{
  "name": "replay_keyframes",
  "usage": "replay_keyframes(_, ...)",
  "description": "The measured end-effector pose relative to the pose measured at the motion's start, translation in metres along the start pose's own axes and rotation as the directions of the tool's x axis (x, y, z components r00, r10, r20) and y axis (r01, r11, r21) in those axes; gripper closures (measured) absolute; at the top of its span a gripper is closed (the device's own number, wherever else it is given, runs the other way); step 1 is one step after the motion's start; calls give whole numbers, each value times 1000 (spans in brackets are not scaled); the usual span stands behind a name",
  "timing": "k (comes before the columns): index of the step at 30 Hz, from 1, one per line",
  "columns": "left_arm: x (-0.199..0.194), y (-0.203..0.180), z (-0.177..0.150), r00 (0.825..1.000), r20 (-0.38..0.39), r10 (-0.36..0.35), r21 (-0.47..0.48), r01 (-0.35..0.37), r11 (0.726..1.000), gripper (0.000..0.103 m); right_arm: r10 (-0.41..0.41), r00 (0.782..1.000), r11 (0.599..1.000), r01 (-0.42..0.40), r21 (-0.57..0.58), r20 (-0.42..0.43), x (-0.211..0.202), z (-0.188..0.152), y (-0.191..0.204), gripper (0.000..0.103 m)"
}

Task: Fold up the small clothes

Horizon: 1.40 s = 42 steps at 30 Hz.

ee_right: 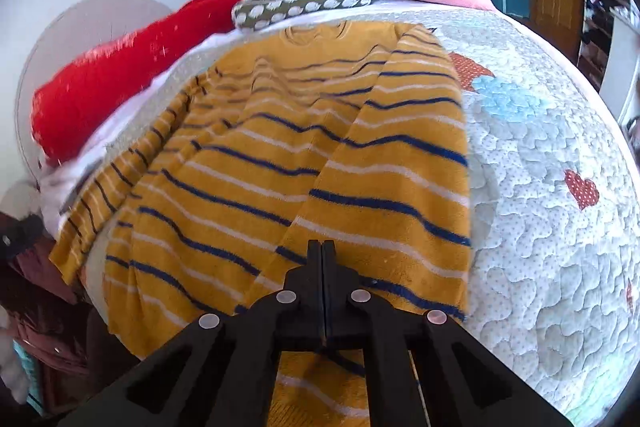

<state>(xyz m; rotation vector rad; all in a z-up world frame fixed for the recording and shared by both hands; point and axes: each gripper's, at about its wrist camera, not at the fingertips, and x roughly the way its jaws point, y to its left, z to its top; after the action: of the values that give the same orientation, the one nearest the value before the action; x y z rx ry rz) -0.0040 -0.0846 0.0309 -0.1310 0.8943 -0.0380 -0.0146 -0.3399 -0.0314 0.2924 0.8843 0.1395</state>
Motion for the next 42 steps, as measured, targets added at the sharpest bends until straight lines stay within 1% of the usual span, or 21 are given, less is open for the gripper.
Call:
replay_keyframes(2, 2, -3, 0, 1000, -3, 12, 10, -12, 1000, 9, -50, 996, 997, 46, 58, 69, -23, 8, -27, 102)
replay_keyframes(4, 6, -2, 1, 1000, -16, 0, -4, 0, 1000, 9, -157, 982, 983, 145, 114, 104, -42, 11, -56, 102)
replay_keyframes(7, 13, -1, -2, 1000, -29, -7, -19, 6, 1000, 9, -377, 924, 905, 354, 238, 59, -54, 19, -120, 102)
replay_keyframes(9, 16, -1, -3, 999, -37, -1, -20, 0, 1000, 9, -306, 951, 913, 277, 299, 54, -65, 19, -143, 100)
replay_keyframes(11, 18, -2, -4, 999, -44, 0, -25, -2, 1000, 9, -194, 975, 945, 156, 287, 107, -77, 16, -133, 98)
replay_keyframes(14, 18, -5, -6, 999, -47, -5, -19, 4, 1000, 9, -69, 989, 988, 50, 146, 130, -75, 19, -87, 65)
replay_keyframes(17, 18, -6, -8, 999, -45, -4, -17, 3, 1000, 9, 67, 994, 997, -71, 41, 83, -52, 17, -34, 60)
replay_keyframes(21, 19, -2, -10, 999, -46, -7, -26, 5, 1000, 9, 86, 996, 995, -85, -55, 9, -13, 17, 12, 59)
replay_keyframes(24, 22, 6, -12, 998, -55, -14, -42, 12, 999, 9, 7, 998, 992, -14, -121, -60, 20, 8, 35, 43)
replay_keyframes(25, 23, 8, -12, 998, -58, -19, -49, 16, 999, 9, -37, 997, 989, 27, -146, -68, 28, 4, 43, 44)
replay_keyframes(26, 24, 14, -11, 998, -62, -26, -56, 22, 998, 9, -79, 995, 984, 69, -162, -60, 34, -1, 44, 61)
replay_keyframes(27, 24, 17, -11, 998, -62, -31, -63, 28, 998, 9, -118, 992, 979, 107, -176, -54, 35, -4, 43, 98)
replay_keyframes(28, 25, 20, -11, 997, -61, -37, -69, 33, 997, 9, -115, 991, 983, 104, -152, -62, 31, -3, 38, 101)
replay_keyframes(30, 26, 26, -9, 998, -56, -38, -79, 33, 996, 9, -23, 999, 1000, 22, -11, -45, 12, 3, 15, 101)
replay_keyframes(32, 29, 32, -9, 998, -58, -35, -90, 30, 996, 9, -56, 998, 997, 56, 52, -1, -9, 7, -8, 101)
replay_keyframes(34, 34, 36, -10, 997, -68, -38, -104, 31, 994, 9, -154, 988, 985, 151, 88, 26, -24, 11, -32, 101)
replay_keyframes(37, 41, 40, -12, 995, -90, -52, -121, 41, 992, 9, -383, 923, 913, 372, 167, 39, -37, 16, -82, 101)
replay_keyframes(38, 44, 39, -14, 994, -99, -55, -121, 42, 992, 9, -490, 871, 859, 475, 190, 36, -38, 19, -100, 101)
replay_keyframes(40, 48, 39, -17, 992, -113, -61, -124, 47, 991, 9, -716, 698, 683, 699, 214, 5, -40, 17, -133, 100)
replay_keyframes(41, 51, 39, -18, 990, -123, -63, -123, 48, 991, 9, -746, 665, 641, 730, 238, -29, -42, 15, -146, 100)
replay_keyframes(42, 54, 38, -20, 989, -132, -64, -121, 48, 992, 9, -736, 674, 632, 718, 292, -63, -47, 11, -159, 99)
